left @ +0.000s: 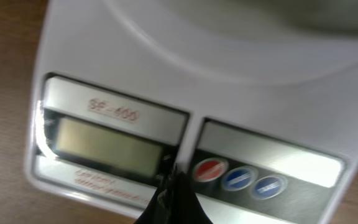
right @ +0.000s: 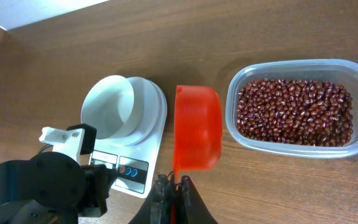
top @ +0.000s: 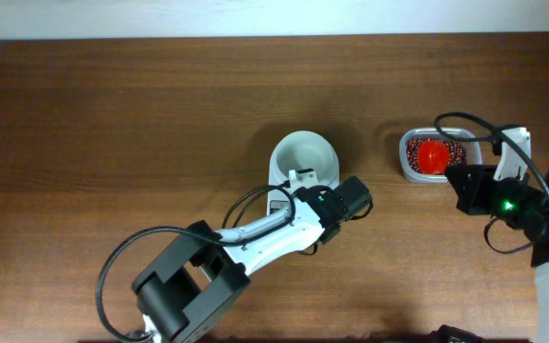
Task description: Scoop and weigh 50g on scale
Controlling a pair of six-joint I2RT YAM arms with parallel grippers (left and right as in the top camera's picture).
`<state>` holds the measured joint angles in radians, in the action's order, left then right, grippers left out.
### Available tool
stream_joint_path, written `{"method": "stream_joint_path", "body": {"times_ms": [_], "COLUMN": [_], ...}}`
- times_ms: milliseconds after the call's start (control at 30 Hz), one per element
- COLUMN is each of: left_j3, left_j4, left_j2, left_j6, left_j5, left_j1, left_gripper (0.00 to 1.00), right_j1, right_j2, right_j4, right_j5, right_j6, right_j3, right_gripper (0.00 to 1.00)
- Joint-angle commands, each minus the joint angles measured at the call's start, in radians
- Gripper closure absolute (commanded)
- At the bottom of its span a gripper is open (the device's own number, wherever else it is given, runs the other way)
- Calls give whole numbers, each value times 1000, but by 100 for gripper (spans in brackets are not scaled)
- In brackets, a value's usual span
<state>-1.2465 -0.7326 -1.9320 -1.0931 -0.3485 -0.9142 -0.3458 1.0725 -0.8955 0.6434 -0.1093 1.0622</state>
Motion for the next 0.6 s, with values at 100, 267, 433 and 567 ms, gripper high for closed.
{"method": "stream_joint_path", "body": {"times_ms": [100,267,433,567], "left_j3": [-14,-13,-13,-13], "left_j4": [-44,-31,28,56], "left_j2": [200,175,61,20], "left_j6": [158,80,65,65], "left_j5": [-14,-14,-3,-12], "left_j1": [2,1,-15,-15], "left_gripper": [100,100,100,100], "right_j1": [5,5,5,5], "right_j2": [3,3,3,3], "right_j4": [-10,-9,-5,-5], "right_j5": [-5,-5,-5,-5], "right_j6": [-6,-6,-7,-7], "right_j3": [4,4,4,4], "right_gripper": [96,96,96,96]}}
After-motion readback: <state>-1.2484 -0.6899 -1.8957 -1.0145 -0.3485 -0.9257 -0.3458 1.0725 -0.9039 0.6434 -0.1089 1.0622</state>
